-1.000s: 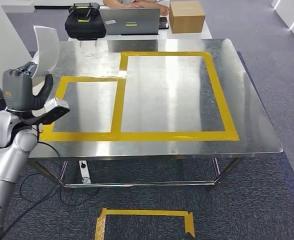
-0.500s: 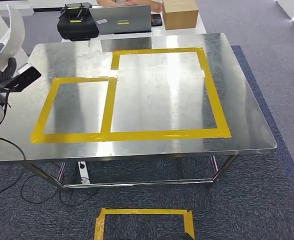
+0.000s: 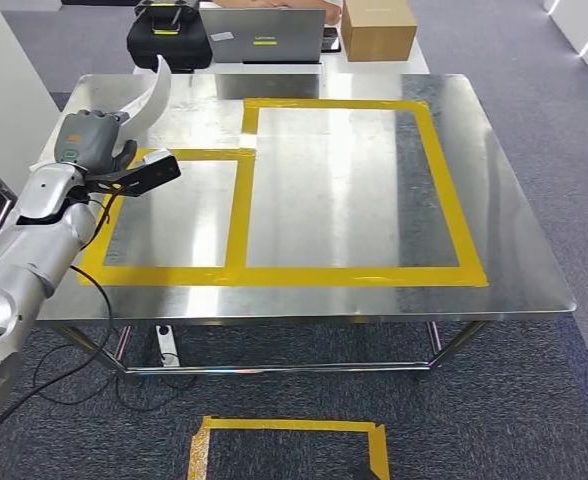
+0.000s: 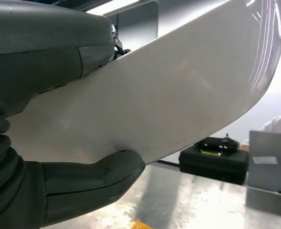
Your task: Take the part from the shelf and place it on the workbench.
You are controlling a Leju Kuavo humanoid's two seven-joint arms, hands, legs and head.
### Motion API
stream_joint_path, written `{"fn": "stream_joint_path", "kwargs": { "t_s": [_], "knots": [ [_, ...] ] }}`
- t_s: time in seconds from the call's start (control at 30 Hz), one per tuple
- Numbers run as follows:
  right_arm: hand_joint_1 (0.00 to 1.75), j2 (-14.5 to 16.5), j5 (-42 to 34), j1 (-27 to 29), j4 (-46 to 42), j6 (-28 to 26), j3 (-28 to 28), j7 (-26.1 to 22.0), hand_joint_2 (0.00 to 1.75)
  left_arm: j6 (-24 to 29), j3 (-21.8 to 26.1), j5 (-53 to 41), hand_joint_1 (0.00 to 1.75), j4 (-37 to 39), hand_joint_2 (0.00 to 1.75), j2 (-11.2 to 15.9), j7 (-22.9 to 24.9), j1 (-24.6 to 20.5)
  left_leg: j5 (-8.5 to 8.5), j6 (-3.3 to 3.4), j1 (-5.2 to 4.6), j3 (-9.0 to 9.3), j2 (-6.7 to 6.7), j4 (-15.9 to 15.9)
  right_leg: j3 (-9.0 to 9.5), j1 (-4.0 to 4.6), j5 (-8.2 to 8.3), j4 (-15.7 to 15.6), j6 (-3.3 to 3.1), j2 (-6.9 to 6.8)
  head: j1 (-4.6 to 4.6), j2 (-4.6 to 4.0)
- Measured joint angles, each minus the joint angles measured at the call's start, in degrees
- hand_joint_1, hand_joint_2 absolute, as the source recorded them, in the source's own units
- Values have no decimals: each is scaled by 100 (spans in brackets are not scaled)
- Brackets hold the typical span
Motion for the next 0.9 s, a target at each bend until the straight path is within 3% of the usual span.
{"fn": "stream_joint_path", "kwargs": {
  "t_s": [0.03, 0.07, 0.1, 0.17, 0.2, 0.23, 0.33, 0.4, 0.47, 0.53, 0.57, 0.6, 0.67, 0.73, 0.83, 0.9],
  "knots": [
    [0, 1, -6, -9, -1, 1, 0, 3, 175, -17, -28, -4, 175, 33, 175, -40, 2, 0, -8, 12, -13, 5, 1, 1, -166, 1, -42, 262, 0, -1, -2, 0],
    [0, 3, -12, -18, -2, 3, 0, 13, 175, -43, -54, -7, 175, 66, 175, -75, 5, 0, -16, 23, -27, 14, 1, 2, -240, 3, 21, 332, -9, -1, -1, 0],
    [0, 4, -18, -25, -3, 9, 0, 31, 175, -78, -74, -8, 175, 97, 175, -115, 12, 1, -25, 31, -41, 29, -3, 2, -195, 6, 197, 167, -31, -1, -1, 0],
    [0, 5, -31, -25, -3, 28, 1, 79, 175, -149, -91, -2, 175, 147, 175, -195, 28, 0, -51, 34, -66, 67, -19, 2, 109, 20, 627, -546, -104, -2, -4, 0],
    [0, 7, -37, -21, -3, 43, 1, 105, 175, -178, -97, 0, 175, 172, 175, -231, 33, -1, -62, 25, -79, 73, -28, 9, 271, 31, 759, -878, -139, -3, -7, 0],
    [0, 9, -41, -18, -3, 55, 1, 128, 175, -200, -103, -9, 175, 198, 175, -263, 29, 3, -64, 7, -87, 67, -33, 12, 380, 40, 800, -1087, -163, -5, -7, 0],
    [0, 21, -45, -13, -6, 77, 1, 165, 175, -225, -178, -129, 175, 269, 175, -372, -28, 58, -56, -63, -81, 41, -40, 2, 483, 40, 774, -1250, -196, -8, -7, 0],
    [0, 36, -34, -22, -13, 77, 4, 160, 87, -207, -274, -237, 87, 294, 175, -449, -61, 94, -169, -130, -71, -14, -37, 148, 541, 10, 800, -1322, -237, -20, -13, 0],
    [0, 49, -20, -28, -16, 66, 20, 146, 0, -193, -357, -286, 0, 311, 175, -514, -69, 119, -446, -210, -40, -257, -31, 706, 585, -5, 806, -1358, -271, -29, -21, 0],
    [0, 55, -15, -12, -16, 53, 35, 139, 0, -200, -406, -280, 0, 335, 175, -548, -73, 166, -670, -273, 10, -587, -28, 1377, 599, -11, 796, -1356, -282, -22, -24, 0],
    [0, 55, -16, 0, -16, 49, 38, 139, 0, -199, -425, -266, 0, 347, 175, -558, -76, 194, -653, -295, 34, -667, -26, 1507, 607, -15, 788, -1352, -279, -16, -24, 0],
    [0, 56, -20, 9, -16, 46, 39, 140, 0, -190, -445, -245, 0, 355, 175, -568, -82, 216, -528, -313, 55, -650, -23, 1422, 615, -21, 778, -1345, -268, -10, -24, 0],
    [0, 58, -28, 16, -16, 48, 42, 141, 0, -141, -476, -187, 0, 363, 87, -586, -107, 227, -121, -334, 85, -371, -12, 759, 632, -35, 745, -1320, -224, -6, -23, 0],
    [0, 60, -33, 11, -16, 50, 44, 143, 0, -90, -489, -151, 0, 363, 0, -604, -131, 213, 68, -313, 74, -104, -7, 184, 620, -26, 708, -1281, -159, -1, -23, 0],
    [0, 60, -47, 13, -16, 54, 46, 160, 0, 42, -496, -48, 0, 362, 0, -634, -210, 235, 11, -190, 40, -25, -14, 33, 604, -23, 687, -1277, -60, -10, -17, 0],
    [0, 58, -63, 15, -16, 39, 46, 173, 0, 225, -477, 155, 0, 346, 0, -662, -357, 256, 21, -107, 51, -6, -16, 4, 541, -36, 583, -1163, -6, -19, -13, 0]
  ]
}}
